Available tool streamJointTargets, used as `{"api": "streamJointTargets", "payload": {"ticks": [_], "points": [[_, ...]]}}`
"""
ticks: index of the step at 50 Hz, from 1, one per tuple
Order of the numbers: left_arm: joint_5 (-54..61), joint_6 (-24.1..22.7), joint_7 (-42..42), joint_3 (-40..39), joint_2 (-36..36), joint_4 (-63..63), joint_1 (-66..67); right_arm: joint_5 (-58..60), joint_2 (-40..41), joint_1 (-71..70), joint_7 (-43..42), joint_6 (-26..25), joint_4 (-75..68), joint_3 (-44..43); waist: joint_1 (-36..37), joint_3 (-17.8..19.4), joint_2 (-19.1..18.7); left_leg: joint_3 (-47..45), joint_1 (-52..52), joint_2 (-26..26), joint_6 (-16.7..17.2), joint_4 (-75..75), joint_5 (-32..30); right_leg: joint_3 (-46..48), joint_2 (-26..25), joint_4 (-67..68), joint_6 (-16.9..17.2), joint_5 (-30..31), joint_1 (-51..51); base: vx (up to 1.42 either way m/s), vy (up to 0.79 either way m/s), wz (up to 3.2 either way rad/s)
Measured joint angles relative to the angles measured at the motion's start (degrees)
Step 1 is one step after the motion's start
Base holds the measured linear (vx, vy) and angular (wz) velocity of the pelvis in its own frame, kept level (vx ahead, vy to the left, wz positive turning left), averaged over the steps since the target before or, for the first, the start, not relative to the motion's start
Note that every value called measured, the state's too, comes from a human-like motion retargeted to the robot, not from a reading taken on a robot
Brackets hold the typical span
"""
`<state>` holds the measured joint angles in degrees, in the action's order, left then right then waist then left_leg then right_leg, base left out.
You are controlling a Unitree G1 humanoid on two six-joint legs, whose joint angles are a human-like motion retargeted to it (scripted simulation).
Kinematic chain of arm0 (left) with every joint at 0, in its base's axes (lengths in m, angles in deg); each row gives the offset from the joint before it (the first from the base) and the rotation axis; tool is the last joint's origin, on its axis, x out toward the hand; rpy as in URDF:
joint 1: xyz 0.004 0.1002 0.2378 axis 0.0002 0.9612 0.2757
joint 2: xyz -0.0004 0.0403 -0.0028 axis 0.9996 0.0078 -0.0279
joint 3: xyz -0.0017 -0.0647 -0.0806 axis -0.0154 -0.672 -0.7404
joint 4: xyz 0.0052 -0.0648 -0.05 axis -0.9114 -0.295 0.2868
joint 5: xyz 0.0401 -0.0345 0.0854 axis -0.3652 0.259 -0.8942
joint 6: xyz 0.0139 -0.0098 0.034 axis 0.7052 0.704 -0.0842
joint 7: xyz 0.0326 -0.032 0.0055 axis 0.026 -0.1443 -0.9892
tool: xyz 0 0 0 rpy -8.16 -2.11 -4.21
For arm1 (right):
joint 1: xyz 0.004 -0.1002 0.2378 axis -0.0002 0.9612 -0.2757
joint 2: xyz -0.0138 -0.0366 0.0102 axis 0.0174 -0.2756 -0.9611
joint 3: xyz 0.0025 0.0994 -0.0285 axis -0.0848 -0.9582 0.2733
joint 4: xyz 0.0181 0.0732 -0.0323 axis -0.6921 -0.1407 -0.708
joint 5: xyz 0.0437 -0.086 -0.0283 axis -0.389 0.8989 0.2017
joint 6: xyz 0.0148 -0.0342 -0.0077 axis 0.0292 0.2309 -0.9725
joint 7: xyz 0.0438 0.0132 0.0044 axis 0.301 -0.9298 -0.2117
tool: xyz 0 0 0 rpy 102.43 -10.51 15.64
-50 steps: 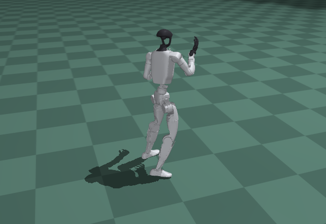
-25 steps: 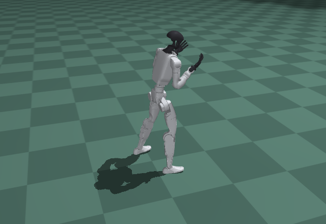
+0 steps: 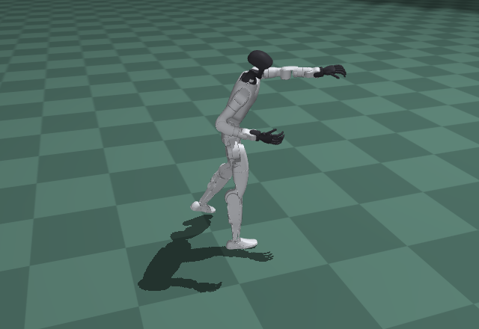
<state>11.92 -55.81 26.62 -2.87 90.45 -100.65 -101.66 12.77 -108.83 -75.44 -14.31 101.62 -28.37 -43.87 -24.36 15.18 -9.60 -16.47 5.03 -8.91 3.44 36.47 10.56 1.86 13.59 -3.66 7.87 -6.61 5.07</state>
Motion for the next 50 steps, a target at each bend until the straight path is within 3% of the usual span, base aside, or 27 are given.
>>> {"api": "streamJointTargets", "payload": {"ticks": [2,5,7,10,13,18,20,22,25,28,32,35,40,43,47,50], "points": [[1.9,-1.8,-4.0,-2.2,2.8,6.1,-0.4,-1.1,2.5,1.4,0.6,0.5,-0.4,-0.9,-0.4,0.6,1.4,-1.7,-0.6,-0.1,0.4,-0.4,1.7,-1.1,0.2,1.6,-0.4,-1.1,0.6,0.09,0.04,-0.35],[9.0,-4.2,-16.0,-9.5,9.7,27.0,6.3,-3.3,7.8,4.0,-1.1,1.9,-1.3,-0.5,1.2,1.4,2.7,-6.1,-2.4,-0.8,0.1,-3.3,4.8,-4.3,-0.1,3.1,-0.7,-1.9,1.6,0.08,0.07,-0.79],[9.9,-5.6,-17.2,-14.0,13.1,38.8,11.7,-2.4,9.5,5.3,-1.8,2.0,-2.3,-0.9,1.8,1.8,3.3,-8.9,-3.0,-1.2,-0.1,-7.1,6.1,-5.4,0.0,3.0,-0.3,-1.6,1.6,0.04,0.12,-0.51],[1.9,-6.2,-12.5,-15.8,17.6,50.4,15.4,2.0,8.8,6.4,-1.5,1.4,-3.1,-2.8,2.1,2.7,3.7,-12.1,-3.3,-1.2,0.2,-14.6,5.4,-5.4,0.0,2.1,0.5,-0.9,1.2,0.00,0.18,-0.14],[-3.3,-7.3,-7.9,-11.9,20.9,58.5,15.2,4.7,6.1,6.7,-0.9,0.6,-2.6,-3.2,2.2,3.4,3.6,-15.7,-3.6,-0.7,0.4,-18.7,4.5,-4.8,0.6,1.1,1.5,-0.3,1.1,-0.03,0.23,0.06],[5.6,-11.4,-4.5,-6.0,22.9,67.3,15.1,6.2,5.8,6.8,0.0,-0.6,-1.5,-1.0,4.1,3.4,4.8,-18.0,-4.3,0.9,2.6,-21.6,5.6,-4.8,1.5,0.0,3.0,1.4,2.2,-0.05,0.25,-0.10],[12.2,-13.0,-4.5,-9.9,22.1,70.1,17.8,7.4,7.6,6.7,0.5,-1.2,-1.5,-0.4,5.8,3.5,5.7,-17.6,-4.6,1.6,4.0,-23.2,5.3,-4.2,1.7,-0.6,3.4,2.3,2.2,-0.04,0.24,-0.06],[17.9,-14.4,-6.6,-18.6,18.8,73.0,23.5,8.4,9.8,6.1,1.2,-1.8,-2.1,0.4,7.9,3.3,6.4,-16.9,-4.8,2.1,5.3,-24.2,5.1,-3.0,2.0,-0.9,3.4,2.5,1.8,-0.01,0.22,0.15],[29.6,-18.0,-8.8,-36.9,8.8,79.9,37.8,9.1,12.1,3.3,1.5,-2.2,-4.0,2.3,11.3,2.2,6.5,-14.9,-4.6,2.6,6.6,-24.4,5.3,-0.9,2.7,-0.1,3.0,1.8,1.1,0.05,0.17,0.50],[39.4,-21.2,-7.4,-49.6,-3.2,88.8,51.4,8.5,14.6,-0.6,1.0,-2.0,-5.8,4.6,14.8,0.2,7.1,-11.3,-3.8,3.1,6.6,-24.0,5.7,2.6,3.8,2.3,2.5,0.1,0.1,0.10,0.11,1.10],[43.6,-20.6,-3.5,-55.6,-12.4,99.5,66.2,5.4,17.9,-3.2,0.0,-0.9,-6.7,5.5,21.2,-1.8,8.2,-4.2,-1.8,3.3,5.7,-22.4,5.7,10.5,5.0,6.5,0.4,-2.4,-2.3,0.15,0.05,1.71],[39.4,-18.4,-2.3,-55.0,-11.7,104.1,73.9,4.9,17.9,-1.7,-2.0,0.3,-6.8,4.3,26.6,-2.2,8.1,1.5,-0.3,3.0,5.1,-21.4,5.3,16.2,5.1,9.7,-1.6,-3.5,-5.0,0.18,0.02,2.10],[24.7,-15.0,-1.4,-52.4,-2.4,106.0,80.0,10.5,13.5,1.2,-5.0,0.4,-6.9,0.2,32.4,-2.4,7.9,8.4,0.0,2.4,4.2,-21.9,3.9,18.5,3.7,15.6,-2.4,-5.9,-7.5,0.18,-0.02,1.77],[21.0,-14.8,-2.5,-55.9,1.8,105.2,87.9,18.9,7.9,-1.2,-4.8,-1.0,-2.7,-4.8,33.0,-2.7,8.9,9.9,-0.6,2.3,3.7,-22.5,3.7,16.7,2.8,16.5,-1.5,-7.8,-6.3,0.12,-0.05,0.66],[24.2,-15.5,-2.5,-65.5,1.0,103.2,101.2,35.4,-6.3,-12.1,-5.3,-4.4,3.2,-10.5,33.5,-2.8,10.2,8.0,-1.8,1.7,3.3,-22.0,4.3,19.1,3.8,15.3,-1.4,-9.3,-1.5,0.07,-0.06,-0.50],[24.9,-16.0,-1.5,-71.6,-3.1,102.1,107.8,49.8,-20.3,-29.2,-5.8,-9.1,0.9,-7.5,33.7,-2.0,11.3,5.7,-3.9,2.6,2.4,-21.1,5.0,20.3,4.9,11.2,-0.3,-2.3,1.4,0.04,-0.08,-0.99]]}}
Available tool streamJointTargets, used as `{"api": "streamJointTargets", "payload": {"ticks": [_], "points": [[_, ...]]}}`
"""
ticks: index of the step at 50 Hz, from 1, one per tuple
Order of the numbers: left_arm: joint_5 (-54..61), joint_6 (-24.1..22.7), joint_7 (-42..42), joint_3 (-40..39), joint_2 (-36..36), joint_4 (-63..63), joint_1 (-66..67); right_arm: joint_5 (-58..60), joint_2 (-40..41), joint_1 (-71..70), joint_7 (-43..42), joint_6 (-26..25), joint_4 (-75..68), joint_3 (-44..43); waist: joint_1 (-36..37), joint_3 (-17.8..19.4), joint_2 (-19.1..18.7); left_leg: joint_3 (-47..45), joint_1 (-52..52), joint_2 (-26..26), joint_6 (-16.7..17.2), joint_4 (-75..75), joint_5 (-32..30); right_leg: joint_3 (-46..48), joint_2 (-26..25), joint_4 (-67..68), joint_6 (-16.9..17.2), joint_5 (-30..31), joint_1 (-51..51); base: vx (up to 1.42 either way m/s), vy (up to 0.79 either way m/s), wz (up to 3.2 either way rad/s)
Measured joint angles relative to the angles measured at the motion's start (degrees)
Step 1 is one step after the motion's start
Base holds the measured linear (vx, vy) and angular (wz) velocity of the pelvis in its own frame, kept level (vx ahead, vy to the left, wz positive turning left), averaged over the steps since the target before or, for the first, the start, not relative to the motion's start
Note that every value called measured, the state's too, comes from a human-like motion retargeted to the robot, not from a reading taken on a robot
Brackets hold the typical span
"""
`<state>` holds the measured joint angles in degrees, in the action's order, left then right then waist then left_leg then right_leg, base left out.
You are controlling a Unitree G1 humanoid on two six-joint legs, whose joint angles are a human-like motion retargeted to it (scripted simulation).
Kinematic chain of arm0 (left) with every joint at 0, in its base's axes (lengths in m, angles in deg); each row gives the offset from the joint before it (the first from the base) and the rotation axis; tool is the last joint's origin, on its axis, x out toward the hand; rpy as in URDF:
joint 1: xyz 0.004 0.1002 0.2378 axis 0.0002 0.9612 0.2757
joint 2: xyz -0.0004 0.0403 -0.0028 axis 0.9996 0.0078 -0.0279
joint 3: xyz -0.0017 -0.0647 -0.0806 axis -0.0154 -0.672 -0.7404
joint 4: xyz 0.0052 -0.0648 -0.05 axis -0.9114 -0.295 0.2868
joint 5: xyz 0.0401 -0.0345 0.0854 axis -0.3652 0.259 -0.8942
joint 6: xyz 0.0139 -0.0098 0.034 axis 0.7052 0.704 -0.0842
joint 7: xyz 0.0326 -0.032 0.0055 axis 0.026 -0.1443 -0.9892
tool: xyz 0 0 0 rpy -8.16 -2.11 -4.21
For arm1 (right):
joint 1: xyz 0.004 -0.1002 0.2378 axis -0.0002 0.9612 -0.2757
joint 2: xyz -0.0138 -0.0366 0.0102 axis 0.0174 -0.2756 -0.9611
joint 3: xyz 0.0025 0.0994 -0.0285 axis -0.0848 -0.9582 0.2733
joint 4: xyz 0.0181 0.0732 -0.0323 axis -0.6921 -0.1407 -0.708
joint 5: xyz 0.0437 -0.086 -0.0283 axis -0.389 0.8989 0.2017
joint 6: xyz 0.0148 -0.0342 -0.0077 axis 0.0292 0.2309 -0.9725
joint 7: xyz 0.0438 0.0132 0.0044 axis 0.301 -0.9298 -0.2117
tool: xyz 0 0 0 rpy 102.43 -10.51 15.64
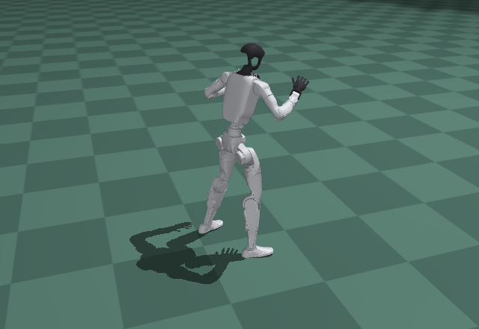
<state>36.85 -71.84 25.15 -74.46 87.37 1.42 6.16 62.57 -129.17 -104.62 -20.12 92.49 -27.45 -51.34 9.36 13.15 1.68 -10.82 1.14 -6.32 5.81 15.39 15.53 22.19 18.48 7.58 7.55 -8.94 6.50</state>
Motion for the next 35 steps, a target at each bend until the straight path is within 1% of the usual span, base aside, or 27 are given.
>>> {"api": "streamJointTargets", "payload": {"ticks": [2,3,4,5,7,8,10,12,13,15,16,18,20,22,23,25,27,28,29,30,31,32,33,35], "points": [[2.2,-0.3,0.9,-0.7,-3.0,-1.4,0.7,8.7,-7.1,-20.1,0.7,-4.0,-10.0,12.7,0.3,0.1,0.4,-1.2,-1.1,0.3,-0.6,1.4,0.8,0.0,-0.1,-1.4,-0.2,4.1,0.8,0.05,-0.11,-1.04],[3.5,-0.5,1.1,-0.3,-4.3,-2.3,0.2,12.1,-8.6,-32.9,0.8,-5.8,-18.2,22.5,0.5,-0.1,0.4,-1.8,-1.5,0.2,-0.7,2.2,1.3,-0.1,-0.3,-1.4,-0.8,4.5,1.1,0.05,-0.14,-1.01],[4.1,-0.8,1.1,0.5,-5.1,-3.1,-0.8,14.6,-8.1,-45.2,0.6,-7.5,-28.1,32.8,0.9,-0.2,0.2,-2.4,-1.8,0.0,-0.7,3.0,1.6,-0.6,-0.6,-1.2,-1.5,4.2,1.3,0.06,-0.15,-0.97],[4.4,-1.1,1.0,1.5,-5.8,-4.0,-2.1,16.6,-6.5,-57.3,0.1,-9.1,-39.0,43.3,1.4,-0.5,0.1,-3.1,-2.0,-0.2,-0.7,3.7,2.0,-1.2,-0.8,-1.0,-2.1,3.6,1.4,0.06,-0.16,-0.92],[3.0,-1.6,0.4,4.0,-6.7,-5.2,-4.8,17.7,0.5,-73.8,1.8,-11.7,-62.5,59.0,3.4,-0.4,-0.5,-4.8,-2.7,-0.3,-0.9,4.4,1.9,-3.3,-1.1,-1.0,-2.3,3.0,1.7,0.06,-0.17,-0.87],[2.4,-1.6,0.2,5.2,-7.2,-5.5,-5.7,16.6,3.3,-79.1,5.0,-12.8,-72.0,65.0,4.6,0.1,-0.7,-5.6,-3.2,-0.2,-1.0,4.5,1.5,-4.3,-1.3,-1.2,-2.2,3.2,1.8,0.07,-0.17,-0.76],[2.2,-1.9,0.3,7.0,-8.2,-5.5,-5.4,12.7,8.0,-84.3,9.5,-13.6,-87.5,70.7,6.9,-0.2,-0.9,-6.9,-3.7,-0.2,-1.4,4.4,0.3,-5.6,-1.6,-2.2,-1.6,3.9,1.8,0.08,-0.17,-0.52],[3.9,-2.3,0.7,6.8,-9.4,-4.4,-2.5,8.3,8.2,-84.9,9.3,-13.6,-90.3,68.2,7.3,-0.7,-0.9,-7.1,-3.6,-0.4,-1.4,4.3,-0.8,-5.5,-2.1,-3.7,-1.0,4.4,1.2,0.11,-0.17,-0.07],[4.7,-2.4,0.8,6.0,-10.1,-3.5,-0.5,6.5,7.1,-84.1,7.3,-13.2,-87.4,65.6,6.9,-1.0,-0.9,-7.0,-3.5,-0.6,-1.2,4.2,-1.2,-5.2,-2.3,-4.5,-0.8,4.4,0.7,0.12,-0.15,0.20],[5.4,-2.0,1.1,4.2,-11.1,-1.1,3.7,5.2,2.7,-78.3,2.2,-12.1,-74.6,58.0,5.6,-2.7,-0.9,-6.7,-3.1,-1.1,-0.8,3.9,-1.7,-4.1,-3.0,-6.3,-0.2,4.4,-0.2,0.13,-0.13,0.30],[5.4,-1.6,1.3,3.2,-11.0,-0.3,4.1,5.0,1.8,-75.3,-0.9,-11.3,-68.5,54.8,4.7,-3.0,-0.9,-7.0,-3.5,-1.2,-0.5,3.2,-2.0,-3.9,-3.2,-6.8,0.1,4.4,-0.6,0.12,-0.12,0.18],[3.2,0.2,0.8,2.0,-10.7,1.2,3.6,5.2,-0.6,-64.2,-5.4,-10.6,-52.6,46.4,3.1,-5.0,-0.9,-7.7,-3.9,-1.4,-0.7,2.0,-2.4,-3.7,-3.7,-7.7,0.6,4.2,-0.9,0.12,-0.10,-0.03],[-0.4,3.1,0.1,1.6,-10.0,1.8,-1.3,5.3,0.2,-52.1,-6.4,-9.8,-38.3,37.5,0.6,-6.6,-1.4,-8.6,-4.7,-1.5,-1.3,1.1,-2.6,-4.2,-4.1,-7.9,0.8,3.6,-1.0,0.10,-0.09,-0.21],[-4.7,7.5,0.6,2.5,-7.7,-0.3,-12.6,5.9,4.0,-39.3,-3.4,-8.3,-26.0,28.0,-3.7,-7.7,-2.2,-8.8,-5.3,-1.7,-1.9,0.5,-2.3,-4.5,-4.6,-7.5,0.7,2.6,-1.0,0.06,-0.07,-0.18],[-7.2,9.9,1.2,3.6,-6.1,-2.6,-20.0,5.7,6.5,-34.0,-1.7,-7.1,-21.4,24.9,-6.5,-8.2,-2.8,-8.6,-5.6,-1.8,-2.0,0.2,-2.1,-4.4,-4.8,-7.3,0.6,2.0,-1.0,0.03,-0.06,0.00],[-13.8,14.1,1.2,11.6,-1.6,-13.8,-40.9,4.0,10.9,-23.3,1.0,-5.2,-13.0,19.7,-12.4,-9.0,-3.8,-7.9,-5.6,-2.1,-2.2,-0.4,-1.3,-3.3,-5.0,-6.9,0.5,0.9,-1.0,-0.01,-0.01,0.19],[-21.3,16.8,-3.2,28.8,-0.1,-36.3,-67.0,0.9,14.2,-14.5,-0.5,-3.6,-8.8,18.4,-18.1,-9.2,-4.8,-7.7,-5.0,-2.4,-2.6,-0.5,-0.2,-1.1,-4.9,-6.8,0.7,0.1,-1.2,-0.04,0.00,0.65],[-24.3,17.8,-5.8,39.2,-1.7,-50.9,-80.1,-0.5,15.6,-10.6,-2.3,-2.9,-7.9,18.3,-20.5,-9.1,-5.1,-8.2,-4.5,-2.6,-2.8,-0.3,0.4,0.1,-4.8,-6.8,0.9,-0.2,-1.2,-0.05,0.02,0.79],[-26.1,18.6,-6.4,48.7,-4.8,-65.7,-90.6,-1.5,17.0,-7.5,-3.8,-2.4,-7.5,18.6,-22.8,-8.7,-5.4,-9.0,-4.1,-2.8,-3.0,-0.2,1.0,1.3,-4.6,-6.7,1.1,-0.4,-1.2,-0.06,0.04,0.80],[-27.3,19.1,-5.9,57.6,-8.6,-80.5,-99.9,-2.4,18.3,-4.7,-5.1,-2.1,-7.4,19.2,-24.9,-8.2,-5.6,-10.0,-3.7,-3.0,-3.0,-0.1,1.7,2.4,-4.4,-6.6,1.3,-0.6,-1.1,-0.05,0.04,0.60],[-26.5,18.3,-2.6,62.9,-11.7,-90.6,-104.6,-3.5,19.4,-2.8,-5.2,-2.0,-7.6,20.1,-26.2,-7.6,-5.6,-10.8,-3.6,-2.8,-2.6,-0.5,2.3,2.9,-4.4,-6.2,1.5,-0.8,-0.9,-0.04,0.05,0.33],[-25.8,17.5,-0.1,66.7,-13.8,-98.3,-108.3,-4.6,20.5,-1.1,-5.1,-1.7,-7.8,20.9,-27.3,-7.0,-5.6,-11.4,-3.7,-2.5,-2.0,-1.2,2.8,3.1,-4.3,-5.9,1.6,-0.9,-0.6,0.00,0.00,0.00],[-25.1,16.6,0.9,67.6,-14.2,-101.1,-109.9,-5.8,21.4,0.4,-4.7,-1.4,-7.9,21.5,-27.6,-6.4,-5.3,-11.4,-4.0,-1.8,-1.1,-2.2,3.3,2.7,-4.4,-5.5,1.6,-1.0,-0.4,-0.01,0.04,-0.48],[-22.3,14.8,-4.0,64.1,-11.7,-96.9,-109.9,-7.9,23.5,2.5,-4.4,-0.3,-7.8,22.3,-26.6,-5.2,-4.1,-10.4,-4.8,-0.4,0.3,-4.3,3.5,0.7,-4.9,-4.8,1.3,-1.1,0.0,0.02,0.04,-0.98]]}}
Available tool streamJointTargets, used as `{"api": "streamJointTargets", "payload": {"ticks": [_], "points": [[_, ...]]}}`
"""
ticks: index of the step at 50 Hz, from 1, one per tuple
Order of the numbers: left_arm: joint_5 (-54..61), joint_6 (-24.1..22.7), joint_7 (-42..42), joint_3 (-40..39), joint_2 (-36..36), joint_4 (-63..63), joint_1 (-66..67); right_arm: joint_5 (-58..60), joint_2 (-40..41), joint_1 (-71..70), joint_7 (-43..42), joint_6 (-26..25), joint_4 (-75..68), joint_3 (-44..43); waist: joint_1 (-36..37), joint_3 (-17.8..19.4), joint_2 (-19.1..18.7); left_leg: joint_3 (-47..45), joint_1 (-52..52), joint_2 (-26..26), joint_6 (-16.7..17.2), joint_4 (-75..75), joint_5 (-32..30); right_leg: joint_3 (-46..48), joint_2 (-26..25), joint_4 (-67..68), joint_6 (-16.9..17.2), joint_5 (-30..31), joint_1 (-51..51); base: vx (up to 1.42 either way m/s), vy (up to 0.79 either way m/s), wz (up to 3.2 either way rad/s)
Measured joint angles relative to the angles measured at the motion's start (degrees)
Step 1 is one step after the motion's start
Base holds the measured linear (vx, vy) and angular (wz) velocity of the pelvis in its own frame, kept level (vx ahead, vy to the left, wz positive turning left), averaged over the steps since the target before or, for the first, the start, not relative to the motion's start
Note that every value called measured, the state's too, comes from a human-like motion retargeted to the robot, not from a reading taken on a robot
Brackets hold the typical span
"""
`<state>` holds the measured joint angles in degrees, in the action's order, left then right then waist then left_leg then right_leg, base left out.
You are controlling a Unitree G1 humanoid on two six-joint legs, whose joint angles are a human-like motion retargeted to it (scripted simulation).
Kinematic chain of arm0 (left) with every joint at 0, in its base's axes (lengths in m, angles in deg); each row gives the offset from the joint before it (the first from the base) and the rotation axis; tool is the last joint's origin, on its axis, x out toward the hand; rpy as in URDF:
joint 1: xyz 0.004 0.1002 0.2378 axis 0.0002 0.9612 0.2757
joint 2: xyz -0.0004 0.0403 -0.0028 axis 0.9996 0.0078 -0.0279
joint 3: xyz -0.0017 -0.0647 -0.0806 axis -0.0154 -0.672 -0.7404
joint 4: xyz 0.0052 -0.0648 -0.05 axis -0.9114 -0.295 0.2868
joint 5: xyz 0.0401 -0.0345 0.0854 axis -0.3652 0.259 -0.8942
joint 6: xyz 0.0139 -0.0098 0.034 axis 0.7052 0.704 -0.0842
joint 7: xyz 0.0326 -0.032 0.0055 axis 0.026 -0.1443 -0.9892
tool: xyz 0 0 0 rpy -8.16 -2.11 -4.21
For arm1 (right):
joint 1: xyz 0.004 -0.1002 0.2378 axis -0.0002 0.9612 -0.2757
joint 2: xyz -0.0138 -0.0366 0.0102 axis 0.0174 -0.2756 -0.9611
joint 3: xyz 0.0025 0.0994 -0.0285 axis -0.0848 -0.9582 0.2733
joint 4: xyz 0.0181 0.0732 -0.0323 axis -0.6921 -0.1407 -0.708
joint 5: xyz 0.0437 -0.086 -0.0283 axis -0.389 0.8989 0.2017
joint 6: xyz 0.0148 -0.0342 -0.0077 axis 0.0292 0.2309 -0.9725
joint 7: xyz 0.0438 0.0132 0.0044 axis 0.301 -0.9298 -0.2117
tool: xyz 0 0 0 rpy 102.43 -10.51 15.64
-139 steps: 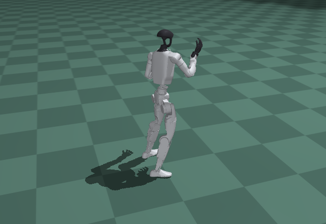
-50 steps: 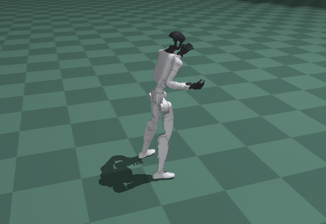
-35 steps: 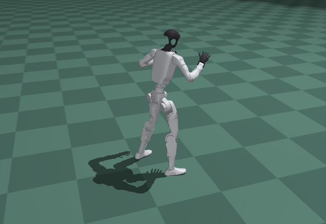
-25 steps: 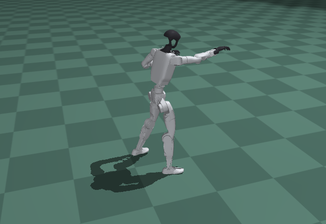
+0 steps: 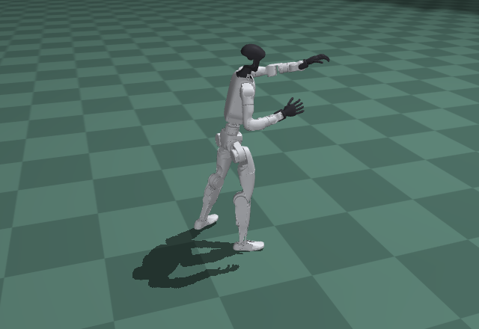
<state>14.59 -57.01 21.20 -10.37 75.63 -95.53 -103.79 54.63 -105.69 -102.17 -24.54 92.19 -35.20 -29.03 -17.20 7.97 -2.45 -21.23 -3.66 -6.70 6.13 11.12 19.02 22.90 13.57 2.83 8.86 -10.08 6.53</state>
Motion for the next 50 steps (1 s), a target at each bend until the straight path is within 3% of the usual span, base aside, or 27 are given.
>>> {"api": "streamJointTargets", "payload": {"ticks": [2,3,5,7,10,15,19,20,22,23,25,27,28,29,32,34,35,36,38,40,43,45,47,50], "points": [[11.8,-3.5,-7.6,-9.8,3.8,17.2,7.9,-1.2,1.8,0.3,-0.5,0.3,0.2,1.4,3.3,1.0,1.0,0.6,-1.1,0.9,0.2,-0.7,-0.5,-2.8,-0.4,1.7,0.1,-0.4,0.5,0.05,0.04,-1.27],[20.1,-6.3,-9.4,-15.4,4.3,27.4,14.9,-1.4,2.9,0.8,-1.0,0.5,0.4,2.2,5.2,0.5,1.5,0.6,-1.6,1.0,-0.1,-0.6,-0.6,-4.4,0.1,5.9,1.9,-1.6,2.3,0.06,0.04,-1.06],[35.3,-12.7,-8.3,-26.2,2.4,45.2,29.7,-1.3,4.7,-1.2,-2.0,0.1,-0.2,4.3,8.4,0.0,1.7,0.8,-0.9,0.6,-1.3,1.8,0.0,-4.9,-1.4,-0.9,-1.4,0.7,-0.8,0.04,0.04,-0.56],[50.4,-16.4,-0.2,-35.1,-2.6,59.2,45.5,-3.5,6.2,-3.7,-1.7,0.8,-0.3,4.0,10.7,-0.5,2.2,2.0,-1.5,0.1,-1.0,2.4,1.0,-4.3,-1.8,-2.2,-1.7,0.8,-2.5,0.04,0.03,0.21],[71.3,-17.2,11.9,-43.6,-12.9,73.1,66.9,-9.3,8.9,-6.7,-0.6,3.0,0.8,0.8,13.8,-0.8,3.4,5.8,-2.7,-0.7,0.5,1.0,1.9,-0.5,-1.8,-0.6,-3.1,-0.9,-4.7,0.09,0.06,1.11],[98.3,-18.9,20.8,-39.9,-25.3,80.4,90.1,-14.9,10.9,-11.5,-1.4,7.0,4.5,-5.0,26.4,3.6,7.7,13.9,-2.2,-2.8,-0.1,0.3,2.4,8.9,1.0,14.1,-6.0,-5.1,-3.6,0.11,-0.01,1.54],[118.7,-17.5,22.7,-39.2,-27.8,81.2,100.9,-19.0,2.0,-15.8,-3.4,7.9,7.0,-8.5,36.0,8.6,9.0,20.5,0.3,-5.0,-1.0,2.6,2.4,9.4,3.0,27.4,-9.6,-5.5,-0.4,0.11,-0.08,1.58],[120.8,-17.3,23.3,-39.5,-28.0,80.8,103.1,-19.8,-1.4,-16.8,-3.5,8.1,7.2,-9.1,37.4,9.6,9.1,22.4,1.1,-5.3,-1.3,3.3,2.3,7.7,3.1,29.8,-9.7,-5.4,0.6,0.11,-0.12,1.84],[82.9,-20.9,1.5,-41.5,-22.9,71.3,105.1,-19.9,-10.3,-18.9,-9.0,8.3,7.1,-10.0,38.5,11.1,9.1,26.2,3.1,-5.2,-2.1,4.6,2.2,2.7,2.4,31.4,-7.9,-5.2,2.5,0.12,-0.16,1.80],[68.0,-19.2,-10.0,-42.3,-22.3,69.5,107.2,-25.3,-14.0,-18.5,-9.0,9.5,8.7,-10.6,39.0,11.5,8.7,27.9,3.9,-5.3,-2.8,5.2,2.0,0.5,1.9,31.0,-7.9,-5.1,3.1,0.12,-0.19,1.47],[64.2,-18.9,-14.4,-44.0,-23.1,69.7,110.2,-28.2,-19.7,-19.7,-8.9,10.4,10.4,-9.5,40.2,13.1,8.6,29.8,4.9,-5.7,-3.2,5.8,2.0,-0.9,2.0,28.5,-7.1,-4.5,3.9,0.11,-0.22,0.95],[96.3,-21.3,4.4,-45.0,-28.7,75.8,112.3,-30.1,-23.8,-21.3,-7.6,10.4,11.8,-7.2,42.0,14.6,8.4,29.7,5.3,-6.1,-3.0,6.6,2.7,1.7,3.7,24.3,-6.9,-3.7,4.4,0.11,-0.23,0.19],[117.7,-18.8,17.2,-45.2,-32.1,80.0,113.4,-31.2,-24.9,-21.7,-6.1,10.2,12.9,-6.0,42.8,15.1,8.3,29.1,5.2,-6.3,-2.8,6.9,3.2,3.9,4.9,22.0,-6.8,-3.4,4.6,0.14,-0.23,-0.27],[124.7,-18.0,21.8,-45.5,-33.2,81.5,114.0,-31.9,-25.7,-21.4,-5.2,10.3,14.1,-5.1,43.3,15.3,8.4,28.2,4.9,-6.3,-3.0,7.3,3.8,6.4,6.1,19.9,-6.5,-2.9,5.0,0.17,-0.23,-0.52],[122.7,-18.1,21.7,-46.1,-32.9,83.6,113.0,-33.6,-26.3,-18.1,-2.5,10.7,18.8,-3.8,44.0,14.5,8.2,24.0,3.4,-6.5,-4.1,9.6,6.5,12.3,9.6,18.3,-5.9,-1.6,7.3,0.26,-0.23,-1.04],[118.2,-18.4,20.0,-46.2,-32.5,87.5,109.7,-34.3,-23.6,-13.0,0.9,10.0,22.9,-3.9,43.0,12.1,7.7,19.4,1.7,-7.4,-4.1,12.0,8.3,10.9,10.7,24.7,-6.6,-3.7,11.1,0.39,-0.22,-1.67],[115.2,-18.7,19.3,-46.4,-32.0,89.9,107.4,-34.5,-21.6,-10.0,2.9,9.5,24.7,-3.8,42.1,10.5,7.5,16.7,0.4,-7.9,-3.8,13.0,8.9,8.9,11.0,29.0,-7.1,-5.6,13.3,0.50,-0.24,-1.95],[104.3,-16.9,20.1,-47.7,-29.4,91.3,103.9,-34.1,-18.7,-7.0,6.2,8.8,25.7,-3.6,39.8,8.2,7.5,13.8,-1.3,-8.4,-3.0,13.8,9.0,5.9,10.4,32.2,-7.7,-7.6,15.0,0.56,-0.25,-2.11],[82.6,-17.7,19.3,-49.9,-23.4,94.0,94.8,-33.8,-12.5,-1.3,11.7,8.4,26.7,-2.1,33.6,3.2,6.8,8.0,-5.2,-9.6,-1.9,15.6,7.7,0.2,7.5,35.7,-9.1,-10.7,16.8,0.64,-0.27,-2.42],[68.3,-19.2,16.5,-51.2,-14.6,97.8,83.2,-34.0,-6.5,3.2,16.4,7.5,26.1,1.4,24.0,-1.6,5.6,3.1,-9.8,-10.2,-1.6,18.1,3.7,-5.4,3.1,35.6,-10.7,-12.7,15.7,0.71,-0.24,-2.83],[50.2,-19.1,11.5,-47.8,2.7,102.3,59.1,-37.6,-7.8,9.7,21.7,6.5,26.5,1.0,9.0,-7.0,-0.6,0.9,-12.5,-9.8,-2.5,27.1,-5.2,-12.8,-3.7,31.7,-11.4,-13.0,11.5,0.73,-0.11,-3.12],[36.2,-18.5,6.8,-41.9,16.2,104.4,36.5,-39.1,-11.6,11.6,24.3,5.8,27.3,-2.2,-0.3,-7.7,-5.7,1.9,-11.0,-8.0,-1.7,33.7,-8.3,-17.6,-7.6,29.1,-10.9,-12.3,9.7,0.67,0.04,-3.29],[24.4,-18.1,2.0,-28.9,24.5,107.5,10.1,-37.7,-14.8,13.6,25.5,5.9,27.7,-6.9,-6.9,-6.6,-12.0,1.8,-7.5,-6.4,-0.6,38.2,-6.4,-22.4,-11.3,25.1,-10.2,-10.6,9.0,0.62,0.14,-3.43],[17.9,-19.7,-0.4,-6.5,28.6,114.7,-20.0,-35.8,-16.2,21.1,26.4,5.5,27.5,-14.7,-13.2,-3.9,-19.7,-6.3,-4.3,-6.3,-1.5,39.1,-0.7,-31.3,-13.9,17.0,-8.0,-7.4,6.9,0.58,0.21,-3.47]]}}
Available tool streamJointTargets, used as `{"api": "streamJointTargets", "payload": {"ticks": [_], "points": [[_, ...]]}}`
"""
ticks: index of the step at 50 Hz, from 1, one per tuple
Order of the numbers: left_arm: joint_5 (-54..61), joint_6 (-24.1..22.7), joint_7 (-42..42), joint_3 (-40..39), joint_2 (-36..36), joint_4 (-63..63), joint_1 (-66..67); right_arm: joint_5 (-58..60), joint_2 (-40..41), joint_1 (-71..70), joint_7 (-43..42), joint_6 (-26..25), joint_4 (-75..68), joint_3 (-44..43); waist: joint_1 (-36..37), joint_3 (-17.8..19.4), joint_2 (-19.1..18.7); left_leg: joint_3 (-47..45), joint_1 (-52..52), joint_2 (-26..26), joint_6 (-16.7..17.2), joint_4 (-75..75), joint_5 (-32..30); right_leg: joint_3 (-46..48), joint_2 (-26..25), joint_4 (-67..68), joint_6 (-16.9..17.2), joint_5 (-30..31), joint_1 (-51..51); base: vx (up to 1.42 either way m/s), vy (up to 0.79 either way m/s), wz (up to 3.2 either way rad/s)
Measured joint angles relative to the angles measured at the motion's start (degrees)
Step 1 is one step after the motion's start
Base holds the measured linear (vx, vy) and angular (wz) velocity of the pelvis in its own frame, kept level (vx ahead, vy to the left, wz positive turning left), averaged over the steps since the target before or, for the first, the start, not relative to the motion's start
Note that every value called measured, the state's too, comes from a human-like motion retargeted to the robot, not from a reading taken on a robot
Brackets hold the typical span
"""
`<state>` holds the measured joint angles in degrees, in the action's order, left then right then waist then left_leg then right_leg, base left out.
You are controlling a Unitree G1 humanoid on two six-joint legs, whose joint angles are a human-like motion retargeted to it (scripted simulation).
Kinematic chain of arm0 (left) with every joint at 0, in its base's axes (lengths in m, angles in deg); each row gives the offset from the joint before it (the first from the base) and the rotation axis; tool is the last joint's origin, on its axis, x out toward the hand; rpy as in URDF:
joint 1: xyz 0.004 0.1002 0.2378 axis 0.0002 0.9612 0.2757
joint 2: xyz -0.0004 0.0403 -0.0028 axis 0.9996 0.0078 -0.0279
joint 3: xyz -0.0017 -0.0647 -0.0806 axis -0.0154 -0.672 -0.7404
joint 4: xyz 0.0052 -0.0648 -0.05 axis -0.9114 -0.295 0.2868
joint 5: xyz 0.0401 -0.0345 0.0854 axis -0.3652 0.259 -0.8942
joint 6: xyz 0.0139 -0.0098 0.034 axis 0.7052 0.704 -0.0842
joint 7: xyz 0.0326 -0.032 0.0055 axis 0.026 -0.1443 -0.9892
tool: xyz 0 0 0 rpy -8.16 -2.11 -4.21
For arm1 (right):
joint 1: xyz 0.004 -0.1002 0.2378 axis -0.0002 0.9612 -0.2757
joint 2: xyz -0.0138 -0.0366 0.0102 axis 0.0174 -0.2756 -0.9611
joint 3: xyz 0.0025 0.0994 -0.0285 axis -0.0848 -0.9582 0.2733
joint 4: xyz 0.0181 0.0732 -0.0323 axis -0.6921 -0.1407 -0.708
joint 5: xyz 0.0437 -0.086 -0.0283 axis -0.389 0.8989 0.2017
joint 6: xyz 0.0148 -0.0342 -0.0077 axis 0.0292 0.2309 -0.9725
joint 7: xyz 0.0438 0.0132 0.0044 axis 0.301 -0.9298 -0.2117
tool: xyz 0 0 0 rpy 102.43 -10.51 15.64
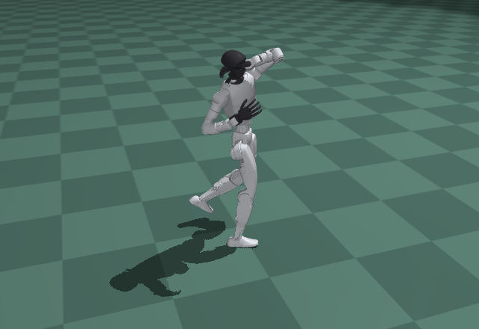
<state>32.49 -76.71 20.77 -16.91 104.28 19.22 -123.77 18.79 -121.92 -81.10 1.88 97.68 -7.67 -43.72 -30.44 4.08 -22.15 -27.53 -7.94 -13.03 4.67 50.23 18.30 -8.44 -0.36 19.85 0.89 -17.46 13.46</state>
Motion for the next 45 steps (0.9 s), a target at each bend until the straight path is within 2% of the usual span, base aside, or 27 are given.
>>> {"api": "streamJointTargets", "payload": {"ticks": [2,5,8,10,13,14,15,17,20,23,25,28,30,33,35,40,42,43,45], "points": [[1.0,-0.5,0.3,10.1,1.3,2.5,-9.8,0.2,3.0,8.5,-0.2,-0.5,-0.5,-6.1,-1.2,1.5,-2.3,-7.9,-0.5,0.0,-1.7,-3.7,3.2,-7.0,1.3,-6.3,1.6,2.2,-3.3,0.55,0.28,-3.15],[5.1,-1.6,0.8,17.5,3.7,2.1,-14.3,2.9,13.5,18.9,-1.6,-1.1,-2.4,-12.8,-0.3,3.6,-1.8,-14.5,-1.4,1.9,-1.4,-13.3,5.0,-15.7,5.8,-14.3,3.8,5.0,-8.7,0.47,0.32,-2.51],[8.4,-3.0,0.9,17.3,6.3,0.3,-11.6,6.9,23.1,21.6,-4.0,-1.0,-5.1,-14.4,1.2,4.2,0.7,-15.0,1.1,2.1,0.9,-24.1,4.0,-19.2,9.4,-17.6,5.0,5.9,-11.1,0.34,0.34,-1.67],[11.6,-4.2,1.4,15.5,7.5,-0.1,-8.6,7.9,26.1,21.0,-5.5,-0.7,-6.3,-13.5,2.7,4.6,2.1,-13.7,3.5,0.8,2.6,-31.5,0.0,-20.7,10.6,-18.6,5.1,6.0,-11.8,0.25,0.35,-1.33],[17.3,-5.8,3.1,11.7,9.0,0.0,-2.8,6.5,24.7,18.3,-5.8,-0.5,-6.3,-10.4,6.1,5.8,3.5,-7.4,6.8,-2.3,5.6,-35.8,-9.8,-23.8,10.7,-18.9,4.2,5.5,-12.5,0.20,0.36,-1.24],[19.2,-6.5,3.7,10.4,9.8,0.0,-0.4,6.3,23.3,17.2,-5.5,-0.6,-5.9,-9.7,7.4,6.2,4.1,-5.5,7.7,-2.9,6.7,-34.4,-11.0,-24.7,11.1,-18.7,4.0,5.0,-12.6,0.16,0.38,-1.07],[21.1,-7.2,4.4,9.0,10.6,0.0,2.2,6.2,21.8,16.0,-5.2,-0.7,-5.5,-9.2,8.6,6.6,4.8,-3.8,8.5,-3.2,7.8,-32.3,-11.3,-25.5,11.7,-18.5,3.8,4.4,-12.8,0.14,0.39,-0.87],[24.5,-8.2,6.1,6.1,12.7,-0.6,7.8,8.0,18.5,14.3,-4.3,-1.1,-4.8,-9.7,10.7,7.4,6.2,-3.7,9.3,-3.1,8.3,-27.2,-8.2,-25.9,13.2,-17.7,3.9,3.1,-12.8,0.11,0.39,-0.57],[29.4,-8.0,9.6,1.7,15.9,-2.0,17.0,13.1,14.4,13.3,-3.9,-1.9,-4.1,-13.0,13.5,8.6,8.2,-5.5,8.7,-1.5,4.7,-25.4,-3.5,-24.3,14.9,-15.9,4.9,2.2,-12.5,0.05,0.37,-0.05],[32.5,-5.9,12.3,-5.3,19.5,-5.1,29.3,18.9,12.4,14.3,-3.8,-2.6,-3.5,-18.5,15.9,8.9,11.0,-3.9,8.6,1.3,1.1,-27.5,-2.5,-21.1,16.7,-14.7,6.8,3.1,-12.7,0.02,0.31,0.57],[29.4,-3.7,11.8,-12.0,21.8,-8.5,39.3,22.6,11.7,16.0,-3.4,-2.9,-2.6,-22.7,17.8,8.4,13.1,-1.8,9.5,2.6,0.0,-28.0,-3.0,-18.6,17.7,-14.2,7.6,4.1,-13.2,0.03,0.24,0.95],[15.3,1.7,8.6,-32.7,22.1,-12.1,65.7,27.6,9.1,19.1,-2.8,-2.8,-0.1,-29.2,22.1,6.5,14.8,1.8,11.9,3.3,0.0,-27.1,-3.8,-12.8,18.0,-12.0,7.9,5.1,-13.6,0.05,0.19,1.11],[10.3,3.6,7.8,-46.2,19.1,-12.9,84.5,30.6,6.3,19.5,-2.8,-2.9,1.4,-31.3,25.5,5.3,16.1,4.4,13.4,3.5,0.3,-26.8,-4.0,-7.3,18.0,-10.5,7.9,5.5,-14.0,0.07,0.14,1.20],[10.2,4.5,8.1,-56.1,10.3,-12.3,102.6,34.7,1.5,16.2,-3.6,-3.5,2.5,-29.9,31.3,3.8,19.2,9.0,14.9,3.9,1.2,-28.1,-4.2,3.2,17.7,-9.1,7.4,6.1,-15.4,0.09,0.10,1.42],[11.1,5.1,9.3,-59.9,3.3,-10.8,110.5,37.6,-1.7,12.4,-4.9,-3.9,2.8,-27.5,35.7,2.8,21.8,12.7,15.3,4.2,1.9,-30.3,-4.6,10.6,17.1,-8.5,6.7,6.6,-17.0,0.12,0.06,1.68],[12.2,6.5,13.8,-59.2,-12.5,-6.8,118.8,45.1,-13.0,-2.7,-10.2,-6.5,-0.3,-20.9,50.7,2.0,29.1,23.6,14.9,5.2,4.8,-37.9,-6.8,25.6,14.7,-8.9,6.3,8.1,-22.3,0.12,0.02,1.98],[10.7,7.0,15.7,-57.2,-16.1,-6.8,120.3,46.6,-21.4,-14.5,-10.6,-8.5,-5.9,-15.6,57.6,3.6,30.9,27.6,15.3,5.0,8.1,-39.1,-7.1,28.4,12.9,-9.7,6.2,8.2,-24.4,0.08,-0.01,1.88],[10.1,7.3,16.0,-55.6,-17.9,-7.2,120.7,48.1,-26.6,-22.3,-10.5,-9.7,-10.6,-11.2,61.3,4.9,31.7,29.0,15.3,5.3,8.3,-40.1,-7.6,29.1,12.6,-10.1,5.9,8.1,-25.0,0.05,-0.02,1.56],[9.2,7.0,15.7,-53.4,-20.8,-8.7,123.0,52.2,-36.5,-46.4,-12.5,-10.9,-26.2,8.6,68.6,7.1,33.2,30.9,15.8,6.2,8.2,-41.4,-8.2,29.5,12.4,-10.6,5.5,7.6,-25.5,0.03,-0.02,1.17]]}}
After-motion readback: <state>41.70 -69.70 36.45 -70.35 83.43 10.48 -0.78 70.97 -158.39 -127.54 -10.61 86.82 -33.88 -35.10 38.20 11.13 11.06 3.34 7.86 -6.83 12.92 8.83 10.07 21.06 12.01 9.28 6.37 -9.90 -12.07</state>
